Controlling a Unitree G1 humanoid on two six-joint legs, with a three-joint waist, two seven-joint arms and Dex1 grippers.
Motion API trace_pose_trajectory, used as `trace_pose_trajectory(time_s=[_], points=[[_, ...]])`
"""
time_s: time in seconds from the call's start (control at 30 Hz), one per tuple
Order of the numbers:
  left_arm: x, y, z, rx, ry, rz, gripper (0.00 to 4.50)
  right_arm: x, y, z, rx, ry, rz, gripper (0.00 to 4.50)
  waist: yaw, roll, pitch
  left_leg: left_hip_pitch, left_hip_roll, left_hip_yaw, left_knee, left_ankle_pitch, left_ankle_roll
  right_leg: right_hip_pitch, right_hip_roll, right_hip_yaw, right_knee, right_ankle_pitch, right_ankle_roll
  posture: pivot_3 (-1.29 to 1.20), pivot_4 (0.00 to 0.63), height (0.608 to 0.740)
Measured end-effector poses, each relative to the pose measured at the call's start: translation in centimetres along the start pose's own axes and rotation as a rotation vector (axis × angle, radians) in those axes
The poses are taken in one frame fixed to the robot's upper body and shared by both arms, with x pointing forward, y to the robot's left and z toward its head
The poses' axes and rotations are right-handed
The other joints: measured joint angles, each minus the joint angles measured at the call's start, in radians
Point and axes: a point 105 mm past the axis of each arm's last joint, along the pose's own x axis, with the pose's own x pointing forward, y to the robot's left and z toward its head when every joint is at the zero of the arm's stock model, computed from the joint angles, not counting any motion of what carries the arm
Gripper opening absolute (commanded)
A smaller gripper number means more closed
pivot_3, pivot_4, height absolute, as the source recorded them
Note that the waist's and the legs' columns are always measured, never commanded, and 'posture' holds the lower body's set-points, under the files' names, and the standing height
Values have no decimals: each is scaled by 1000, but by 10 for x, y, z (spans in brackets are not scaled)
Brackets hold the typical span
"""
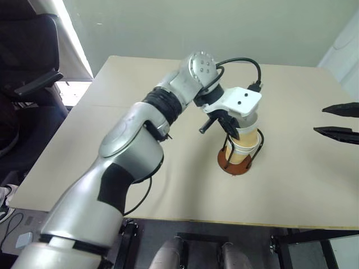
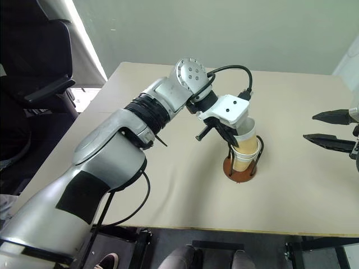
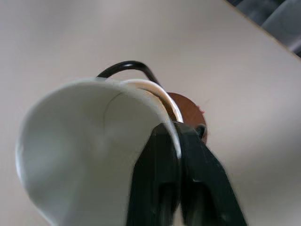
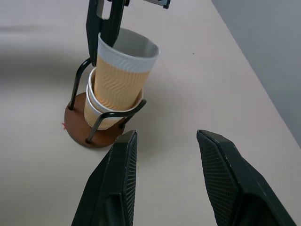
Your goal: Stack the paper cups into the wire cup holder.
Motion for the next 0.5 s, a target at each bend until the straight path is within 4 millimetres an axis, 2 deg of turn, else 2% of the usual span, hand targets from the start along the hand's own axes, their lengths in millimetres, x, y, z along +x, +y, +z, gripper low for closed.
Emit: trace_pose_trajectory(time_s=[0.23,0.33,0.5], points=[[-1,6,6,-17,-54,44,3506,1,0,-1,3,2,-4,1999,1,0,0,0,0,1,1,-1,2,0,0,1,0,-1,1,0,150,740],[-8,11,7,-77,-107,86,4473,1,-1,0,4,-10,-8,1999,0,0,0,0,0,2,1,-1,2,-1,0,1,0,-1,1,0,150,740],[-44,21,11,-168,-199,216,4473,13,-4,4,-1,-74,3,1999,-3,0,0,0,0,2,2,-2,2,-1,0,2,1,-1,1,0,150,740]])
